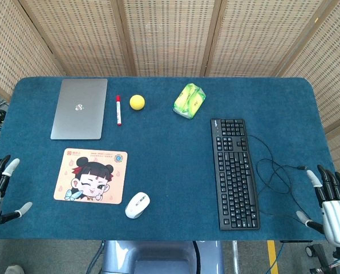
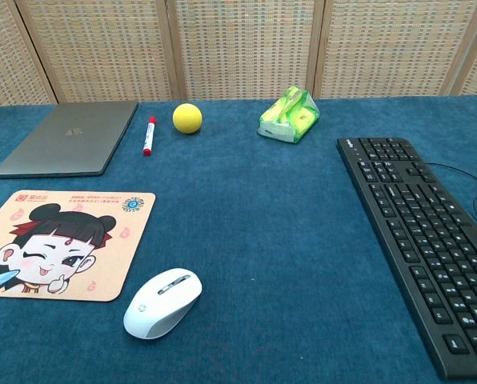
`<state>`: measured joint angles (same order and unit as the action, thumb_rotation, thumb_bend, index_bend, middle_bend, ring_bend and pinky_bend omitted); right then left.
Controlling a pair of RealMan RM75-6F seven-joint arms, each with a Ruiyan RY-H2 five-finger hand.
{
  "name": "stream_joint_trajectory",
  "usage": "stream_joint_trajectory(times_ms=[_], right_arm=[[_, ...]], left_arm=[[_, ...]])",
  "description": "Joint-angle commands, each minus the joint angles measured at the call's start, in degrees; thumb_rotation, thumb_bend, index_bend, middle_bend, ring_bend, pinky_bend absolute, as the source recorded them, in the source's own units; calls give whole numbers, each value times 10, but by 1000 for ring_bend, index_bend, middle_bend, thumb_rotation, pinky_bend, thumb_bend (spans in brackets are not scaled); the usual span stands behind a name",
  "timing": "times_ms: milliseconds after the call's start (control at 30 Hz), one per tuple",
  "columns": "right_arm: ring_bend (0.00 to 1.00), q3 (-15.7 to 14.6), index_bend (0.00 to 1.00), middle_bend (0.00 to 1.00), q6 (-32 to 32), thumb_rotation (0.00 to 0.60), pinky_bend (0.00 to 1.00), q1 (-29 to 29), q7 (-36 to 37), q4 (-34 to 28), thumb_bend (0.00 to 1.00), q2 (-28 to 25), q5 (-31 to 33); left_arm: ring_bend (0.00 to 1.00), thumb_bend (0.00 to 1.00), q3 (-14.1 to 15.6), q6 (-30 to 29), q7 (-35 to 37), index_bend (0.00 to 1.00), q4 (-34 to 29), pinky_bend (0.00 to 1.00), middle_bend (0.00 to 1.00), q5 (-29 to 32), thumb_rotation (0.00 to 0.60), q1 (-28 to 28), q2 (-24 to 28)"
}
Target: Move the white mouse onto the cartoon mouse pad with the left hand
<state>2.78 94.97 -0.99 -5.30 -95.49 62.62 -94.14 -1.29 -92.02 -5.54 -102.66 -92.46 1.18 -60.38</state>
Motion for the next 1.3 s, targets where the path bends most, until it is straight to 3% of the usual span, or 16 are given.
stream_joint_trajectory(times_ms=[33,300,467,567,667,867,1100,1300], right_arm=[[0,0,53,0,0,600,0,0,0,0,0,0,0],[0,2,53,0,1,600,0,0,0,0,0,0,2],[0,6,52,0,-5,600,0,3,-3,-3,0,0,10],[0,13,52,0,-8,600,0,5,-5,-4,0,0,23],[0,18,52,0,-13,600,0,7,-6,-3,0,0,35],[0,27,52,0,-33,600,0,15,-12,3,0,5,60],[0,35,53,0,-45,600,0,22,-16,4,0,8,78],[0,38,52,0,-58,600,0,27,-12,12,0,10,94]], left_arm=[[0,15,0,0,-1,0,0,21,0,-1,600,0,-1],[0,15,-1,12,-8,0,5,21,0,-11,600,11,-4],[0,10,-14,55,-39,0,63,21,0,-58,600,65,-30],[0,8,-18,76,-10,0,180,21,0,-161,600,138,-72],[0,5,-9,52,32,0,308,21,0,-252,600,195,-122],[0,0,34,13,113,0,523,21,0,-353,600,281,-216],[0,0,72,-2,162,0,685,21,0,-375,600,338,-306],[0,8,86,-3,179,0,741,21,0,-351,600,358,-357]])
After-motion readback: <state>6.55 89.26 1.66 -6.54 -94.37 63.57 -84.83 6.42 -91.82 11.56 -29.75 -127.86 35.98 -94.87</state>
